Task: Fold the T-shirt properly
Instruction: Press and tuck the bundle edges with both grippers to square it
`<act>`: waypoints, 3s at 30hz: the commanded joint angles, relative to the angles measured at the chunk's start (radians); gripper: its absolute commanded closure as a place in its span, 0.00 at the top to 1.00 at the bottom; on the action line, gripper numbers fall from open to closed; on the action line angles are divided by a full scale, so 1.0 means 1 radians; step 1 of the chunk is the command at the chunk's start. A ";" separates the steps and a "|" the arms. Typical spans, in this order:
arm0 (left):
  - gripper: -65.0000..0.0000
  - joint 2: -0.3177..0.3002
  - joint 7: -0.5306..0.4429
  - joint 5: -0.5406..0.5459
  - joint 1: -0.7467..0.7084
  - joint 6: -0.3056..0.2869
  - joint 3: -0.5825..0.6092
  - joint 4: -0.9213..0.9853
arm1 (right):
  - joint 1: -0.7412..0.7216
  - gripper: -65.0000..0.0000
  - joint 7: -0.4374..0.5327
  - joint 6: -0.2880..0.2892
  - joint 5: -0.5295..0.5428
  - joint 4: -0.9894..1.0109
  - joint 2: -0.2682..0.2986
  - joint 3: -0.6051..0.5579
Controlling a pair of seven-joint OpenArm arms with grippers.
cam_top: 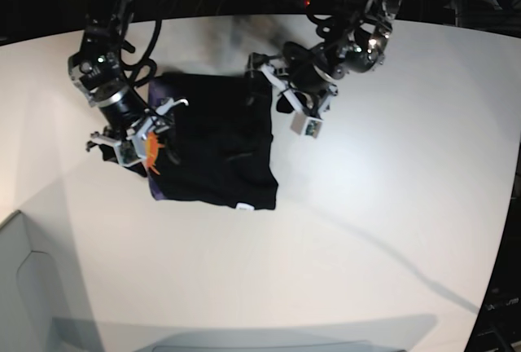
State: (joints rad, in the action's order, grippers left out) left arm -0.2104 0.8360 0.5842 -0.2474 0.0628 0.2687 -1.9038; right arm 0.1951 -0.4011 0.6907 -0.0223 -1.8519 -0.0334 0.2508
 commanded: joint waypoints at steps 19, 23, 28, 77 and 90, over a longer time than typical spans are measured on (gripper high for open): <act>0.81 0.148 -0.017 -0.076 0.086 -0.002 0.002 0.117 | -0.018 0.61 0.029 0.007 0.015 0.039 0.003 0.066; 0.81 0.156 -0.017 -0.077 0.105 -0.002 0.002 0.123 | -0.018 0.61 0.031 0.007 0.015 0.039 0.003 0.066; 0.81 0.176 -0.017 -0.080 0.121 -0.002 0.002 0.142 | -0.018 0.61 0.031 0.007 0.015 0.039 0.003 0.066; 0.58 -0.080 -0.013 0.070 -0.201 -0.001 -0.136 -0.122 | -0.038 0.61 0.029 0.007 0.018 0.039 0.005 0.072; 0.59 -0.030 -0.007 0.082 -0.155 -0.002 -0.248 -0.122 | -0.036 0.61 0.029 0.007 0.018 0.039 0.003 0.071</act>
State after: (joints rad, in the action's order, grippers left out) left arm -0.2375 0.8383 0.6495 -0.4023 0.0673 0.0208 -2.0048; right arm 0.1673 -0.3992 0.6907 -0.0216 -1.7943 -0.0322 0.3222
